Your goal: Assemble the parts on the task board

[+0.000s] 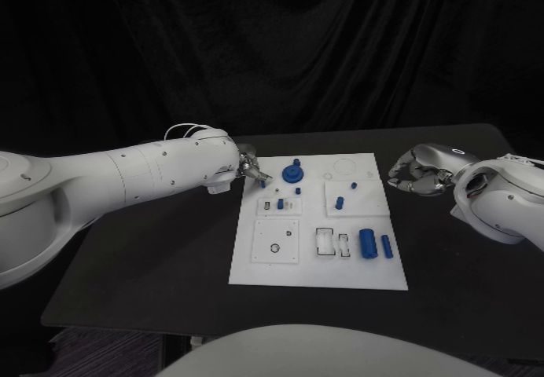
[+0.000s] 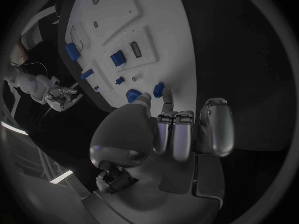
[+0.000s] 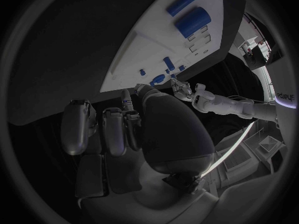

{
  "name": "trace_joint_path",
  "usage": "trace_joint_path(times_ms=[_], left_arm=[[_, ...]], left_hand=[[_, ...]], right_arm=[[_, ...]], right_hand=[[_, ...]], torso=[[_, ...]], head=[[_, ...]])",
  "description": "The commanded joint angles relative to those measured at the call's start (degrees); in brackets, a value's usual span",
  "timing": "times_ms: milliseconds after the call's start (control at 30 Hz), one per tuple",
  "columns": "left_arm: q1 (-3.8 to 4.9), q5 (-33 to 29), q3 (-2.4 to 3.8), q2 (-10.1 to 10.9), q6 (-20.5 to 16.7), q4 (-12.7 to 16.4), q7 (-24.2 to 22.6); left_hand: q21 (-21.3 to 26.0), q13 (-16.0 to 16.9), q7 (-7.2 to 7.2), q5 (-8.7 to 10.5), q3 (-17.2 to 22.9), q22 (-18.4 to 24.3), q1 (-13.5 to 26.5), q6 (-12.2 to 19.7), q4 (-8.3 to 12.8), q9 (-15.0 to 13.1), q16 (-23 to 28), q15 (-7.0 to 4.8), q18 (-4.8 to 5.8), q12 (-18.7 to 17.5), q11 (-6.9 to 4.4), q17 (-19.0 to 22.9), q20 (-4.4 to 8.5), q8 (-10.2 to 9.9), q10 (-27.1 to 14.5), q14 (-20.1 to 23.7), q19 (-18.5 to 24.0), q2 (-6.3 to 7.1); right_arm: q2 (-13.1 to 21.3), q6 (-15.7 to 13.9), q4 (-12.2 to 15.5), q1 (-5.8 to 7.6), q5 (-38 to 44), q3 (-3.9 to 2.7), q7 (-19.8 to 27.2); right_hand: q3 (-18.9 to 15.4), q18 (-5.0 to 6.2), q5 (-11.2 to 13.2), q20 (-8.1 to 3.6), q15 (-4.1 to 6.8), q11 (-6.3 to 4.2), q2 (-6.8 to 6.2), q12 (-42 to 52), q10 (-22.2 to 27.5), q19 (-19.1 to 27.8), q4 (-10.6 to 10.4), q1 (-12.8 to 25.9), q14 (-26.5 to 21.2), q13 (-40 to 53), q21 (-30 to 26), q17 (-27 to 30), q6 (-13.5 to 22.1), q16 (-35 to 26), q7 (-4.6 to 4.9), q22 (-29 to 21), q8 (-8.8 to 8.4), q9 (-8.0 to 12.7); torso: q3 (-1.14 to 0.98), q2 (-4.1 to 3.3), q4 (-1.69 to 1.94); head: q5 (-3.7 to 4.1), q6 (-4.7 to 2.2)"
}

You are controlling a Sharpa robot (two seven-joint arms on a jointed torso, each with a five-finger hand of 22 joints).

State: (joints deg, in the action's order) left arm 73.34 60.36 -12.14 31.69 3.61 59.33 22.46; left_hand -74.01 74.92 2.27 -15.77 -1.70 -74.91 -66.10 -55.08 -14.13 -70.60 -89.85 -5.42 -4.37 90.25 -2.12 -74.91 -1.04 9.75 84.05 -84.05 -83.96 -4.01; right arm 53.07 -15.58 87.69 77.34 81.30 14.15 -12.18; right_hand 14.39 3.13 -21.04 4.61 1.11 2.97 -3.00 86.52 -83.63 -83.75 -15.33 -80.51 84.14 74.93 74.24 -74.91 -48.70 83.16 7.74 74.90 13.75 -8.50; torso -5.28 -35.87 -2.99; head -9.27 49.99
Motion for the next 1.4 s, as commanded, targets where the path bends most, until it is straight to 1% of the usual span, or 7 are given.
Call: trace_joint_path(times_ms=[33,433,567,733,900,1133,1400], left_arm=[[-0.24,-0.4,0.05,-0.3,1.2,-0.3,-0.1],[-0.64,-0.4,0.06,-0.7,1.6,-0.5,0.0],[-0.7,-0.4,0.06,-0.7,1.7,-0.5,-0.2],[-0.75,-0.4,0.06,-0.6,1.4,-0.4,-0.5],[-0.77,-0.4,0.06,0.2,0.3,0.5,-0.9],[-0.72,-0.4,0.06,3.6,-4.7,5.6,-1.4],[-0.01,-6.5,0.06,8.6,-8.7,14.0,1.1]], left_hand=[[0.2,15.1,0.28,-1.16,0.1,-10.4,-0.7,-0.3,0.5,0.3,-0.1,0.36,0.85,-0.2,0.32,-15.1,-0.18,-0.4,6.0,-6.0,-1.6,0.04],[0.4,15.1,-0.15,-8.88,4.3,-10.3,-3.2,-0.8,2.6,1.2,-0.1,0.08,0.79,-0.2,-0.04,-15.1,0.04,-1.4,6.0,-6.0,-1.4,0.28],[0.5,15.1,-0.21,-9.61,5.6,-10.3,-3.5,-0.8,3.1,1.3,-0.1,0.03,0.78,-0.2,-0.1,-15.1,0.08,-1.5,6.0,-6.0,-1.4,0.6],[0.5,15.1,-0.29,-11.87,8.7,-10.3,-3.7,-0.9,3.9,1.3,-0.1,-0.05,0.78,-0.2,-0.16,-15.1,0.18,-1.6,6.0,-6.0,-1.4,1.52],[0.4,15.1,-0.45,-14.86,16.1,-10.3,-3.0,-1.2,6.1,0.6,-0.1,-0.22,0.8,-0.2,-0.35,-15.1,0.36,-1.3,6.0,-6.0,-1.5,3.72],[0.4,15.1,-0.59,-16.58,22.9,-10.3,-0.4,-1.4,8.7,-0.7,-0.1,-0.39,0.82,-0.2,-0.53,-15.1,0.51,-0.4,6.0,-6.0,-1.5,6.17],[0.5,15.1,-0.6,-14.82,24.5,-10.3,1.7,-1.4,8.8,-1.1,-0.1,-0.42,0.78,-0.2,-0.53,-15.1,0.54,-0.1,6.0,-6.0,-1.6,6.57]], right_arm=[[-0.1,1.1,-0.1,0.08,0.2,-0.04,-1.3],[-0.1,1.9,-0.2,0.07,0.2,-0.04,-1.9],[-0.1,2.2,-0.2,0.07,0.0,-0.04,-2.1],[-0.2,2.4,-0.4,0.06,-0.5,-0.04,-2.3],[-0.1,2.7,-0.4,0.06,-0.7,-0.04,-2.6],[0.3,3.2,-0.3,0.06,-0.7,-0.04,-3.0],[0.4,3.7,-0.3,0.07,-1.1,-0.04,-3.4]], right_hand=[[0.3,0.53,-0.3,0.15,0.23,-0.1,0.19,-0.3,-0.1,-0.1,-0.1,-0.6,2.6,7.9,-0.3,-1.1,0.1,-0.4,-0.02,10.2,0.05,0.1],[0.5,0.66,-0.3,0.16,0.22,-0.08,0.25,-0.5,0.2,0.2,0.0,-0.7,2.4,7.6,-0.9,-0.4,0.1,-0.8,0.0,10.0,0.07,0.1],[0.5,0.73,-0.3,0.16,0.21,-0.07,0.3,-0.6,0.3,0.3,0.1,-0.8,2.3,7.4,-1.3,-0.1,0.1,-0.9,0.01,9.9,0.09,0.1],[0.6,0.77,-0.3,0.16,0.2,-0.06,0.35,-0.7,0.4,0.4,0.1,-1.0,2.2,7.3,-1.5,0.0,0.0,-1.0,0.01,9.9,0.11,0.1],[0.8,0.83,-0.3,0.17,0.2,-0.05,0.45,-0.8,0.5,0.5,0.2,-1.2,2.2,7.2,-1.7,0.2,0.1,-1.1,0.03,9.8,0.13,0.1],[0.9,0.88,-0.3,0.18,0.19,-0.04,0.53,-0.9,0.7,0.6,0.3,-1.3,2.1,6.9,-2.0,0.4,0.1,-1.2,0.04,9.7,0.13,0.1],[1.0,0.91,-0.3,0.18,0.19,-0.05,0.57,-1.1,1.0,0.7,0.4,-1.4,2.0,6.7,-2.2,0.6,0.1,-1.4,0.04,9.7,0.12,0.1]], torso=[[-0.01,0.0,-0.03],[0.0,0.02,-0.01],[0.0,0.0,0.01],[0.01,0.0,0.02],[0.02,-0.03,0.02],[0.03,-0.06,0.06],[-0.03,0.01,0.07]], head=[[0.01,0.01],[-0.14,0.01],[-0.29,0.01],[-0.4,0.01],[-0.42,0.01],[-0.32,0.01],[-0.75,0.01]])
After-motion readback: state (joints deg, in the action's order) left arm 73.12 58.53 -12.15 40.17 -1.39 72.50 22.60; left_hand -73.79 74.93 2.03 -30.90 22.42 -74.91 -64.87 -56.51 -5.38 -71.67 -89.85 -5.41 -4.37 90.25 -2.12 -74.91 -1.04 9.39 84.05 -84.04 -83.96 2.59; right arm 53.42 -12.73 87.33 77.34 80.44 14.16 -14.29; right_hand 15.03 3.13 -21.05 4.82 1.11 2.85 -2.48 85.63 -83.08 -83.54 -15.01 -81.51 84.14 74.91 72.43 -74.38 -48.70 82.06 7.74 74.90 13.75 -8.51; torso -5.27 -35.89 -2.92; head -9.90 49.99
